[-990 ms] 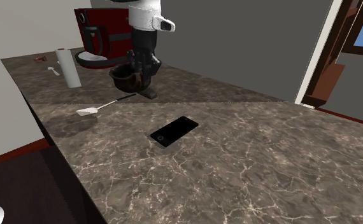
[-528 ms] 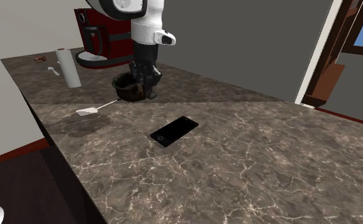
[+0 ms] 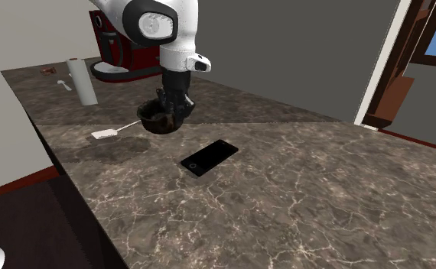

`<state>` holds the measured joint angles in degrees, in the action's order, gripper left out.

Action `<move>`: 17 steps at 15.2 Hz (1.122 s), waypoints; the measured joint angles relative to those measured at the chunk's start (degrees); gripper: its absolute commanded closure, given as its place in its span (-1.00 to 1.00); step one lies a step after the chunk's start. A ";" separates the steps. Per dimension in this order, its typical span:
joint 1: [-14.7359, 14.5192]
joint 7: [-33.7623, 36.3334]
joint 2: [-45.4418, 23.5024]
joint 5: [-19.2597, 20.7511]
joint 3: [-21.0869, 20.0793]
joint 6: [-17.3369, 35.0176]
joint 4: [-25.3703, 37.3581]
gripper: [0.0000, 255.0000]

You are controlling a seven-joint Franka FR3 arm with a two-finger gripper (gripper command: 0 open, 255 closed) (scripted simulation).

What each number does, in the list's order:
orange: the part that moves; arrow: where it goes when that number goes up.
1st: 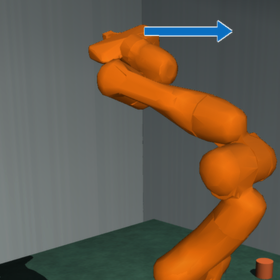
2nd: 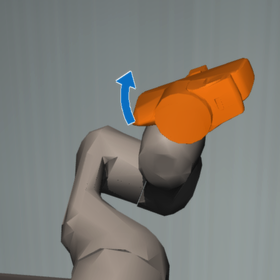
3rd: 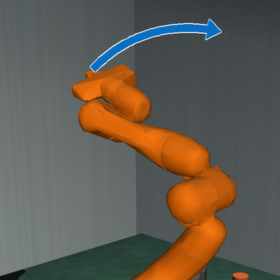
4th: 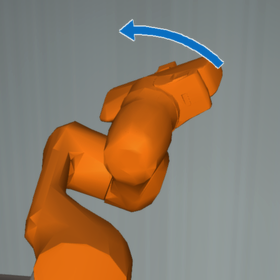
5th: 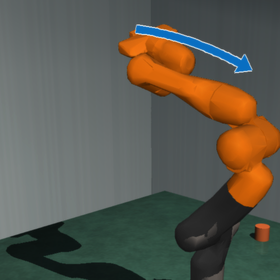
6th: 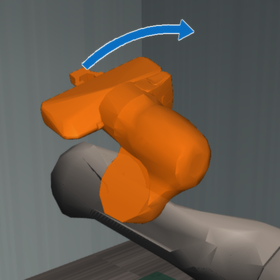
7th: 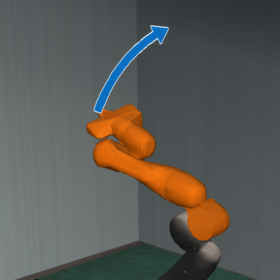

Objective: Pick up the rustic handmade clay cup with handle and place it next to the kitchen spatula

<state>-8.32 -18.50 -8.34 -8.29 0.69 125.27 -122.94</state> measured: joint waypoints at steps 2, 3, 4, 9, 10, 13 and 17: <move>-0.02 -0.21 -0.70 -0.16 -0.04 1.38 -0.69 1.00; -0.05 -0.25 -1.10 -0.25 -0.08 2.00 -0.89 1.00; -0.03 -0.39 -1.68 -0.33 -0.10 2.68 -1.01 1.00; -0.02 -0.98 -4.13 -0.77 -0.20 6.07 -1.99 1.00; 0.01 -1.04 -4.31 -0.79 -0.19 6.22 -1.96 1.00; 0.02 -1.09 -4.48 -0.82 -0.19 6.39 -1.94 1.00; 0.03 -1.11 -4.49 -0.82 -0.19 6.40 -1.91 -1.00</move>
<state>-8.29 -19.61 -12.82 -9.11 0.50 131.68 -124.86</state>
